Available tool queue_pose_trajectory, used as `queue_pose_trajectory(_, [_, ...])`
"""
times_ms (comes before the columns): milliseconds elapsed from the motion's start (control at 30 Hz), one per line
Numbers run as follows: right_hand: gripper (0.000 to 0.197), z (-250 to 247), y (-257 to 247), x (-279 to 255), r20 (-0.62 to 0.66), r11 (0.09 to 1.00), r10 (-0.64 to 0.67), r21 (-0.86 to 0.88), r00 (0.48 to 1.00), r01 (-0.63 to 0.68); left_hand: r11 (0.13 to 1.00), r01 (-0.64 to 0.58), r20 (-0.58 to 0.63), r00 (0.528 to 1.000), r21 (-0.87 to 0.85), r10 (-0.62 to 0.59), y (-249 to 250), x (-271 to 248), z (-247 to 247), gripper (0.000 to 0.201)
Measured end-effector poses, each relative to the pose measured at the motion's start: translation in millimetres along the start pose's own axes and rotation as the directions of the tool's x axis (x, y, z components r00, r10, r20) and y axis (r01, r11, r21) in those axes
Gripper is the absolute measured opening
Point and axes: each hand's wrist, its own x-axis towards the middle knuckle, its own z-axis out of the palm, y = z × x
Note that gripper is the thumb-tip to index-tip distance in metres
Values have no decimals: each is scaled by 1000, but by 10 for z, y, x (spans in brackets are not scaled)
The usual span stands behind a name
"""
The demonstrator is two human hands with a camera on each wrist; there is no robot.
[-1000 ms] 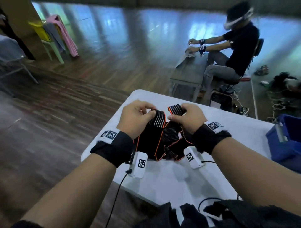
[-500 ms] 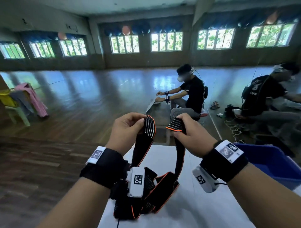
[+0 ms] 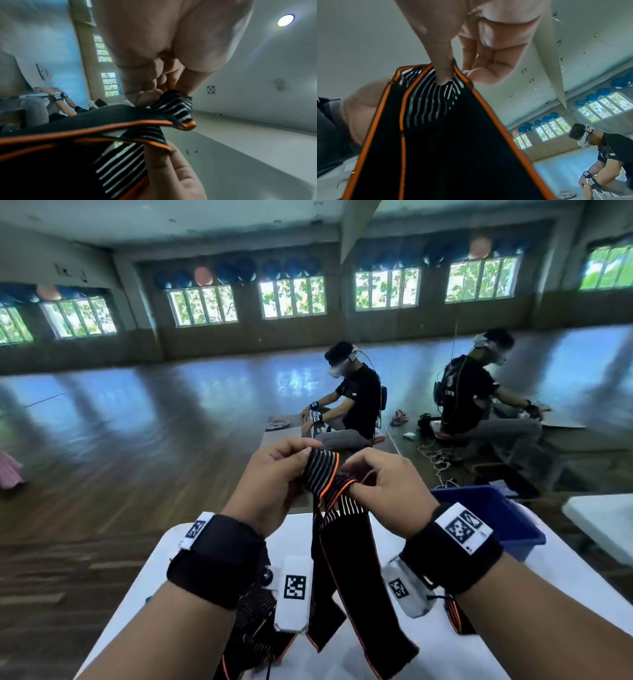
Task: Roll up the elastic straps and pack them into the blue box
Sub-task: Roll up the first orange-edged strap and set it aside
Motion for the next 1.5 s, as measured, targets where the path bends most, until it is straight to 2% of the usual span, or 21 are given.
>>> queue_pose_trajectory(167, [26, -183, 67, -111, -115, 995, 22, 102, 993, -10, 995, 96, 80, 992, -38, -93, -123, 27, 266, 25])
queue_pose_trajectory(267, [25, -267, 126, -152, -130, 993, 14, 119, 991, 1, 991, 133, 64, 989, -13, -131, -173, 46, 429, 24])
queue_pose_trajectory(400, [16, -315, 229, -182, -126, 992, 44, 123, 991, -28, 987, 124, 23, 992, 106, -127, -283, 62, 617, 28])
queue_pose_trajectory(500, [8, -327, 319, -190, -161, 992, 81, 107, 984, -64, 981, 94, -22, 996, 170, -92, -390, 62, 710, 25])
queue_pose_trajectory(567, [5, -355, 376, -191, -187, 992, 111, 75, 976, -98, 978, 62, -31, 998, 197, -57, -472, 53, 722, 32])
queue_pose_trajectory(633, [4, -394, 434, -188, -205, 990, 141, 58, 969, -132, 976, 25, -3, 1000, 219, -24, -572, 6, 712, 39])
queue_pose_trajectory(700, [4, -436, 492, -171, -229, 987, 162, 25, 960, -160, 954, -61, 50, 998, 294, 48, -699, -77, 710, 37])
queue_pose_trajectory(767, [5, -472, 549, -141, -241, 980, 191, -4, 952, -197, 934, -97, 60, 995, 344, 81, -824, -137, 731, 37])
queue_pose_trajectory(867, [8, -507, 618, -98, -230, 971, 224, -37, 947, -238, 940, -92, -30, 994, 330, 108, -944, -107, 779, 25])
queue_pose_trajectory(967, [12, -527, 692, -61, -170, 959, 280, -2, 945, -284, 936, -130, -86, 982, 328, 167, -959, -62, 835, 24])
queue_pose_trajectory(1067, [42, -545, 747, -106, 1, 917, 372, 153, 928, -367, 923, -158, -115, 971, 352, 210, -967, -22, 853, 26])
queue_pose_trajectory(1133, [54, -538, 776, -204, 24, 875, 394, 297, 919, -382, 919, -167, -145, 962, 357, 231, -979, 6, 845, 25])
queue_pose_trajectory(1200, [46, -503, 786, -342, -36, 820, 395, 464, 918, -335, 924, -169, -172, 956, 342, 238, -988, 17, 842, 22])
queue_pose_trajectory(1267, [37, -436, 827, -471, -89, 812, 368, 516, 925, -274, 934, -153, -200, 954, 324, 225, -1025, 22, 825, 22])
queue_pose_trajectory(1400, [23, -269, 841, -597, -49, 868, 288, 435, 957, -239, 933, -139, -202, 956, 332, 214, -1102, 35, 829, 22])
queue_pose_trajectory(1500, [14, -192, 849, -591, -89, 920, 238, 340, 967, -195, 946, -109, -173, 971, 304, 168, -1103, 49, 871, 23])
